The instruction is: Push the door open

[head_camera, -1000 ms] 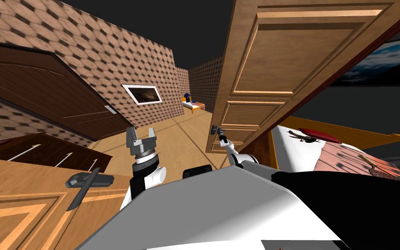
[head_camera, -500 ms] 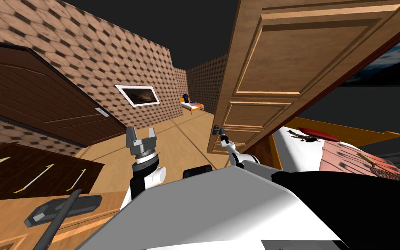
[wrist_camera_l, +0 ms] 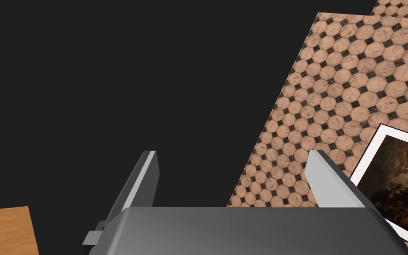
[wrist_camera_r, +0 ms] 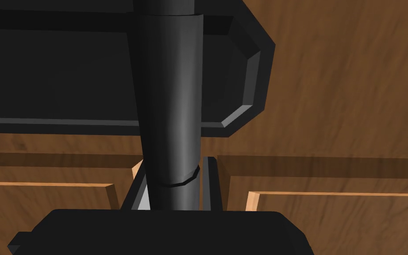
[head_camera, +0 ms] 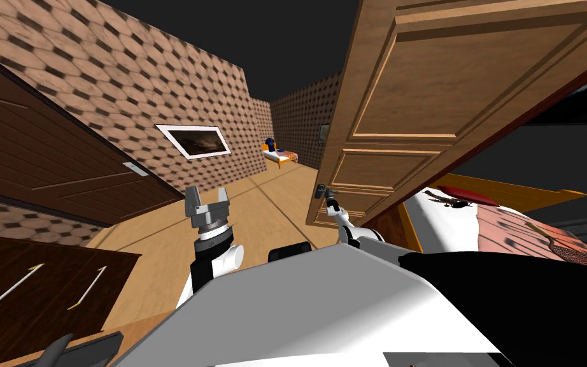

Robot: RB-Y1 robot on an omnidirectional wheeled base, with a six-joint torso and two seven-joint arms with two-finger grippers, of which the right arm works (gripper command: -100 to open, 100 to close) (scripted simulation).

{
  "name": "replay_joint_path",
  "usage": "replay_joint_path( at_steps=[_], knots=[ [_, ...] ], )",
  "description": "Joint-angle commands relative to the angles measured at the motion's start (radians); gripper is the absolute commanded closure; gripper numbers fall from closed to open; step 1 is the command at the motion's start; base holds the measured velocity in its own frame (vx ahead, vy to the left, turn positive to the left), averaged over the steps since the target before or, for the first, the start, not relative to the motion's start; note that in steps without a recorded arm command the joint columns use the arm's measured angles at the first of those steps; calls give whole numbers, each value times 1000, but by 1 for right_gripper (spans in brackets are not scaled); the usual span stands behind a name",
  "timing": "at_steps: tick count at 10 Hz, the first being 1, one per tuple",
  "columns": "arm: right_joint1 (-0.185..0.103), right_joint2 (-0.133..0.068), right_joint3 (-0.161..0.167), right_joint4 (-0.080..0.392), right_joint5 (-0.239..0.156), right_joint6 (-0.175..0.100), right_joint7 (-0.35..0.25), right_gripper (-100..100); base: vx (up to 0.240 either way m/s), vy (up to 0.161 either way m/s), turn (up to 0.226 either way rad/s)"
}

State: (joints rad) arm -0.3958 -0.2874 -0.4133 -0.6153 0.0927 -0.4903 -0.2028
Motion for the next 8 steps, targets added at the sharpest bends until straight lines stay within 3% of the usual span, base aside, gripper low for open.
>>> replay_joint_path(
  at_steps=[1,5,6,8],
  knots=[
    [-2,-13,-17,-3,-7,9,6,100,192,89,-86],
    [5,-24,-52,0,-20,10,23,100,192,71,-59],
    [3,-25,-47,11,-18,5,19,100,79,26,-36],
    [8,-36,-74,13,-27,5,28,100,194,41,-59]
  ],
)
